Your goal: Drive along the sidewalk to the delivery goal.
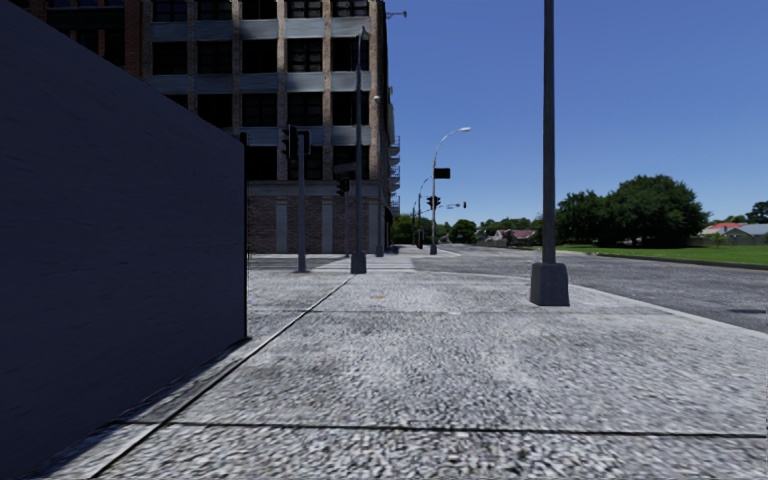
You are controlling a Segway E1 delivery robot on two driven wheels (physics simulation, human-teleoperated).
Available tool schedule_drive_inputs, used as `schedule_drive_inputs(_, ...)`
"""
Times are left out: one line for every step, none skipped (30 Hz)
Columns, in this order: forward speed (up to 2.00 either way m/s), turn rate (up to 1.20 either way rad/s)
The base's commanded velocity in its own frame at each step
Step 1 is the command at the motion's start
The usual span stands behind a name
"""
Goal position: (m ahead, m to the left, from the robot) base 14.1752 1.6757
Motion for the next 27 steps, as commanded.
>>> schedule_drive_inputs(1.93,0.27)
schedule_drive_inputs(1.93,0.27)
schedule_drive_inputs(1.93,0.27)
schedule_drive_inputs(1.92,0.24)
schedule_drive_inputs(1.92,0.14)
schedule_drive_inputs(1.92,0.14)
schedule_drive_inputs(1.92,0.02)
schedule_drive_inputs(1.92,0.0)
schedule_drive_inputs(1.92,0.0)
schedule_drive_inputs(1.92,0.0)
schedule_drive_inputs(1.96,0.0)
schedule_drive_inputs(2.0,0.0)
schedule_drive_inputs(2.0,0.0)
schedule_drive_inputs(2.0,0.0)
schedule_drive_inputs(2.0,0.0)
schedule_drive_inputs(2.0,0.0)
schedule_drive_inputs(2.0,0.0)
schedule_drive_inputs(2.0,0.0)
schedule_drive_inputs(2.0,0.0)
schedule_drive_inputs(2.0,0.0)
schedule_drive_inputs(2.0,0.0)
schedule_drive_inputs(2.0,-0.44)
schedule_drive_inputs(2.0,-0.56)
schedule_drive_inputs(2.0,-0.56)
schedule_drive_inputs(2.0,-0.58)
schedule_drive_inputs(2.0,-0.59)
schedule_drive_inputs(2.0,-0.59)
